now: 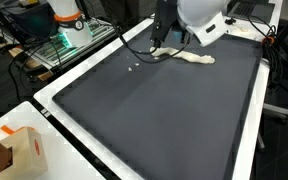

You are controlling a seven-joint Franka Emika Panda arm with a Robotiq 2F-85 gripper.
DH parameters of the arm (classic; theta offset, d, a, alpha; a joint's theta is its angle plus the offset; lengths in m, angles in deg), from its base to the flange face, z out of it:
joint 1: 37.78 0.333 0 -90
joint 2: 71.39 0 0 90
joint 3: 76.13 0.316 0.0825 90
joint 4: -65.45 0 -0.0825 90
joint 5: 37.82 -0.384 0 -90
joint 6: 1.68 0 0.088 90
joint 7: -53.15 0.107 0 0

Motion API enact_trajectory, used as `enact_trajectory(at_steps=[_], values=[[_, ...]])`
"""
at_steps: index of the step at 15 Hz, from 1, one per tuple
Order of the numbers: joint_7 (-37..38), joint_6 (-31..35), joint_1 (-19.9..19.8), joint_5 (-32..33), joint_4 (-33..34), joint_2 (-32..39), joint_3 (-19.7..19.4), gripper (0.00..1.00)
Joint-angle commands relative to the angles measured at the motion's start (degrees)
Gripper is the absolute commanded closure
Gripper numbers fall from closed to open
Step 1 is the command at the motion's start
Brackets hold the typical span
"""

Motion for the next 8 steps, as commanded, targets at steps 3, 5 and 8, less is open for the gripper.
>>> enact_trajectory(at_steps=[3, 5, 8], values=[[14.0, 2.3, 3.2, 5.1, -2.3, -6.9, -1.2, 0.75], [19.1, 3.0, 4.6, 8.6, -1.9, -8.4, -1.4, 0.75], [26.3, 4.3, 6.6, 15.0, -1.3, -10.0, -1.4, 0.75]])
